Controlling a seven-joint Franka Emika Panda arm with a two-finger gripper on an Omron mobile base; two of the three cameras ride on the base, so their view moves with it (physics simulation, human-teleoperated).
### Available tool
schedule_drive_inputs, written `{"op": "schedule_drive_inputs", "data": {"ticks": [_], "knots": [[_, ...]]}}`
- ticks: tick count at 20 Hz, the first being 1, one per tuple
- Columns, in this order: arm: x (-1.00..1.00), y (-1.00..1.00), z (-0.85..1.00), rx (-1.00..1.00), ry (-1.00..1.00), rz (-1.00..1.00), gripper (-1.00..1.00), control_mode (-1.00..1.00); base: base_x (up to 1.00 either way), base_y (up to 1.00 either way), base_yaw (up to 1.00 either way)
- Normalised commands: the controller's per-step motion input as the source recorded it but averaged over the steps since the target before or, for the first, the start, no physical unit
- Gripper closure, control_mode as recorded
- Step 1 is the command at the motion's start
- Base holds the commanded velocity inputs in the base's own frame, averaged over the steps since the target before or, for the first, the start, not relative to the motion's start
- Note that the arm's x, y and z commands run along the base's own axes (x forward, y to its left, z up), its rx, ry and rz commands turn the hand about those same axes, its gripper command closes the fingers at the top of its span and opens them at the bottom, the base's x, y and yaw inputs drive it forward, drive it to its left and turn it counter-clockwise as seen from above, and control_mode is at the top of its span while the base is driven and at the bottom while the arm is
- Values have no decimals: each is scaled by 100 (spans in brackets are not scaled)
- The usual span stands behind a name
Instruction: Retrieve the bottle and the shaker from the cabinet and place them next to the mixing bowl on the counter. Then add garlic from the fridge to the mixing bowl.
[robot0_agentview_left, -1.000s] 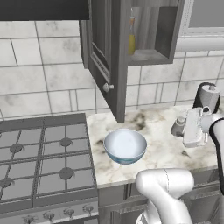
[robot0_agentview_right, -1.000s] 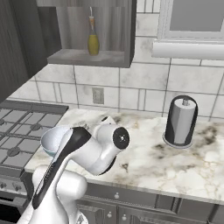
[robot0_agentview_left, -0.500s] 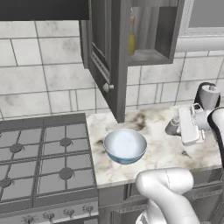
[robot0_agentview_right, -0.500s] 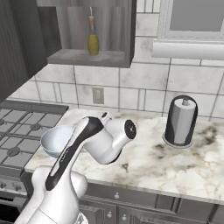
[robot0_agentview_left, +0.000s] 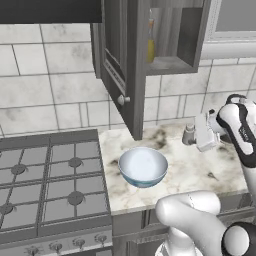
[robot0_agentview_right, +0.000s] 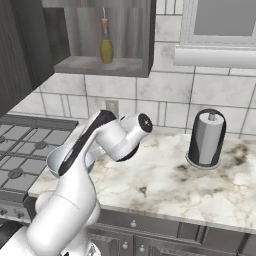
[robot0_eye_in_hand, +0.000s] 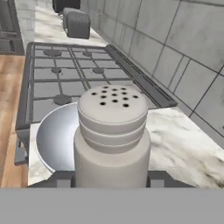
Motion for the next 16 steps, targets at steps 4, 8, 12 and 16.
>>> {"op": "schedule_drive_inputs", "data": {"ticks": [4, 8, 12, 16], "knots": [[38, 0, -19, 0, 7, -17, 100, -100, 0, 0, 0], [43, 0, -41, 0, 9, -16, 100, -100, 0, 0, 0], [44, 0, -73, 0, 9, -13, 100, -100, 0, 0, 0], [43, 0, -82, 0, 8, -10, 100, -100, 0, 0, 0]]}}
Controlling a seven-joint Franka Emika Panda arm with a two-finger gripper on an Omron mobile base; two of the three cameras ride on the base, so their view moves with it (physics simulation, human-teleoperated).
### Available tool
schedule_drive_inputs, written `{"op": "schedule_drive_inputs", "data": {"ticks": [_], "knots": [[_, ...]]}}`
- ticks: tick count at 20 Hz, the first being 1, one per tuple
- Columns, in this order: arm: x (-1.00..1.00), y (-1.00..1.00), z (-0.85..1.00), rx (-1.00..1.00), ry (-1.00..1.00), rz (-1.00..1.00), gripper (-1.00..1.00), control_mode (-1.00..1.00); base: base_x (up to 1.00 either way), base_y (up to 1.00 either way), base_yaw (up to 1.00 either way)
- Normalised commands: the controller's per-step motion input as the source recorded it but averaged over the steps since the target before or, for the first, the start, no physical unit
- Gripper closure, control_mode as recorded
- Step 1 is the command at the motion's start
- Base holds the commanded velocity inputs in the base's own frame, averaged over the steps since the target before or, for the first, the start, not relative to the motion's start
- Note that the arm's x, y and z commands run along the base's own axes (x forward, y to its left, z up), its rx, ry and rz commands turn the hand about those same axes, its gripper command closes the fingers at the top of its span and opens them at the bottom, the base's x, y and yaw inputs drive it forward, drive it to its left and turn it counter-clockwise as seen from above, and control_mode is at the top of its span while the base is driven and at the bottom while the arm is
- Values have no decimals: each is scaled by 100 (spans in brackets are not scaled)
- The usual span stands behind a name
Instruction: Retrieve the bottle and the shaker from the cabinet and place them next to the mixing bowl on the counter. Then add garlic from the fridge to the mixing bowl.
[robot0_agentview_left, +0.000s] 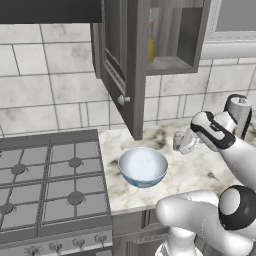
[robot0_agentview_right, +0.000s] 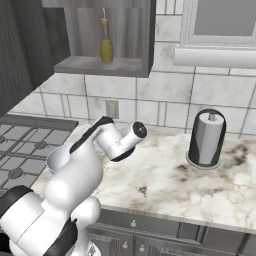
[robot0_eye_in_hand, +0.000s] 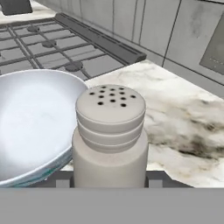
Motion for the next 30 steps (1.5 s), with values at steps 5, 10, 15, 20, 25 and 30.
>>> {"op": "schedule_drive_inputs", "data": {"ticks": [5, 10, 15, 20, 25, 30], "knots": [[6, 0, -68, 0, 3, 0, 100, -100, 0, 0, 0], [0, -4, -16, 0, 2, 13, 100, -100, 0, 0, 0], [0, 0, -24, 0, 1, 14, 100, -100, 0, 0, 0], [0, 0, -47, 0, -1, 9, 100, -100, 0, 0, 0], [0, 0, -18, 1, 0, 0, 100, -100, 0, 0, 0], [0, 4, 0, 4, 0, 0, 100, -100, 0, 0, 0]]}}
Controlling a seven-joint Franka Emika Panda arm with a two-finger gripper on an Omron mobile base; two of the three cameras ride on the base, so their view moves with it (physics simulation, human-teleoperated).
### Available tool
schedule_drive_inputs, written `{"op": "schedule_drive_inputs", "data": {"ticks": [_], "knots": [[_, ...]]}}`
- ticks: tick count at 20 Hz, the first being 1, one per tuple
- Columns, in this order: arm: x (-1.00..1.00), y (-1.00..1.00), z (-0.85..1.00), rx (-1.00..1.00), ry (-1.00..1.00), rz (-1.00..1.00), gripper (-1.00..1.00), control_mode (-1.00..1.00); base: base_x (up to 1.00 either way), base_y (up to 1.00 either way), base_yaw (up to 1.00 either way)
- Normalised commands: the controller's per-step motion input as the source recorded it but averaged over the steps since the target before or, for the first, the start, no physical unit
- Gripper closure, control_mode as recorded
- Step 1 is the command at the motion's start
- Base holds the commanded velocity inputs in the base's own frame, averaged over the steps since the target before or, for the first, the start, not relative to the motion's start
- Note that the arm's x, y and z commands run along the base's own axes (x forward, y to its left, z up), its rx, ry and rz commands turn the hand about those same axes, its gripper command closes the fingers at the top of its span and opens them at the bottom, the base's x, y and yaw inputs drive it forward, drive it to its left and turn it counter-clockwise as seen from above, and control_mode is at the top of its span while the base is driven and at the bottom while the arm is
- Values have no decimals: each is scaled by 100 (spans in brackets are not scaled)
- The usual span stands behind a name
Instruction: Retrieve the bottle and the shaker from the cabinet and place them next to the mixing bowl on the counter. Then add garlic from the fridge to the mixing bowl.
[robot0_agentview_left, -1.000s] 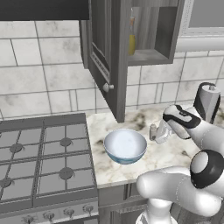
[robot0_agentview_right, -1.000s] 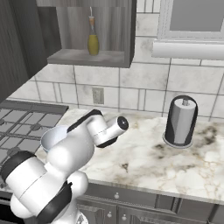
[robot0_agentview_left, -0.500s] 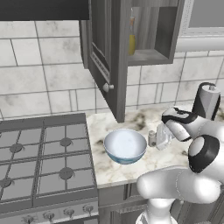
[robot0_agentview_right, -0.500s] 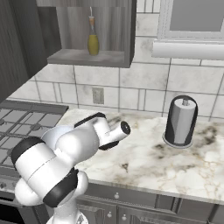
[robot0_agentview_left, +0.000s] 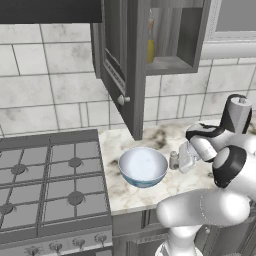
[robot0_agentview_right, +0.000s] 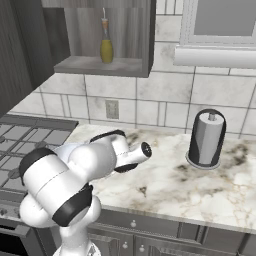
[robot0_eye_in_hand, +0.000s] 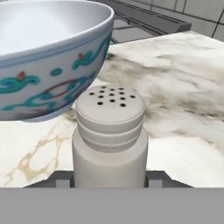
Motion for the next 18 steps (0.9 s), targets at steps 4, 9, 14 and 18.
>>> {"op": "schedule_drive_inputs", "data": {"ticks": [4, 9, 14, 18], "knots": [[0, 18, -1, 6, 0, 0, 100, -100, 0, 0, 0], [0, 17, -14, 4, 0, 0, 100, -100, 0, 0, 0], [0, 6, -26, 1, 0, 0, 100, -100, 0, 0, 0], [0, 0, -17, 0, 0, 0, 100, -100, 0, 0, 0]]}}
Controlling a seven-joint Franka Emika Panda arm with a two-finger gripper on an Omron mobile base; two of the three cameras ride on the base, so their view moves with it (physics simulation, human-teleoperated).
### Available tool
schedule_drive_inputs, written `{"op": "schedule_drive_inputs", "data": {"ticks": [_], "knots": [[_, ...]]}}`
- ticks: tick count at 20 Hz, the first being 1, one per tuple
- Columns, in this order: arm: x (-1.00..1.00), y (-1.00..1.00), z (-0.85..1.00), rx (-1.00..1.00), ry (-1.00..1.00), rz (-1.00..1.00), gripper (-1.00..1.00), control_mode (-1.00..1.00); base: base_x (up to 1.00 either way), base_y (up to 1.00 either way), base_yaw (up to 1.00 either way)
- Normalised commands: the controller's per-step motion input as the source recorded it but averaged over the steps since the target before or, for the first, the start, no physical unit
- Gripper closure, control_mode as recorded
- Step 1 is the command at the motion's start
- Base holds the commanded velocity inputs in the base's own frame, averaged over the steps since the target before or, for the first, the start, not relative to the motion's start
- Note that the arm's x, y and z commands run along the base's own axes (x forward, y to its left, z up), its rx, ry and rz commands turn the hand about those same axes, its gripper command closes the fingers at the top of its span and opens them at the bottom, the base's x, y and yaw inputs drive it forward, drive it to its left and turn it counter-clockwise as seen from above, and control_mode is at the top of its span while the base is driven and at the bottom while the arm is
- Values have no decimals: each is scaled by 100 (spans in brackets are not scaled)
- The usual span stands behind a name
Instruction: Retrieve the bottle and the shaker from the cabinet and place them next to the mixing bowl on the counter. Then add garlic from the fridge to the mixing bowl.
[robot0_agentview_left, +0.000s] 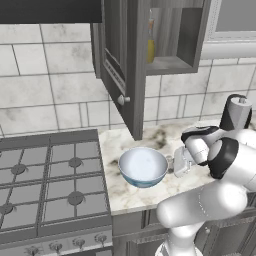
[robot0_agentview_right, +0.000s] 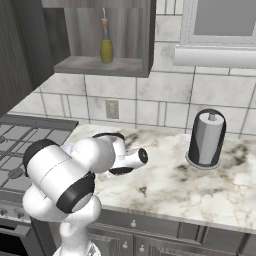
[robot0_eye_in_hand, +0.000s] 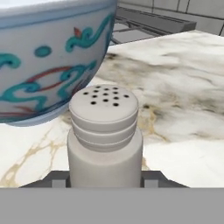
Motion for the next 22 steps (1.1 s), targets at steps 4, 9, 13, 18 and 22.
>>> {"op": "schedule_drive_inputs", "data": {"ticks": [4, 9, 13, 18, 22], "knots": [[0, 0, -20, 0, 0, 0, 100, -100, 0, 0, 0], [0, 0, -17, 0, -1, 0, 100, -100, 0, 0, 0], [0, 0, -19, 0, -4, 0, 100, -100, 0, 0, 0], [0, 0, 0, 0, 0, 0, -100, -100, 0, 0, 0], [0, 0, 0, 0, 0, 0, -100, -100, 0, 0, 0]]}}
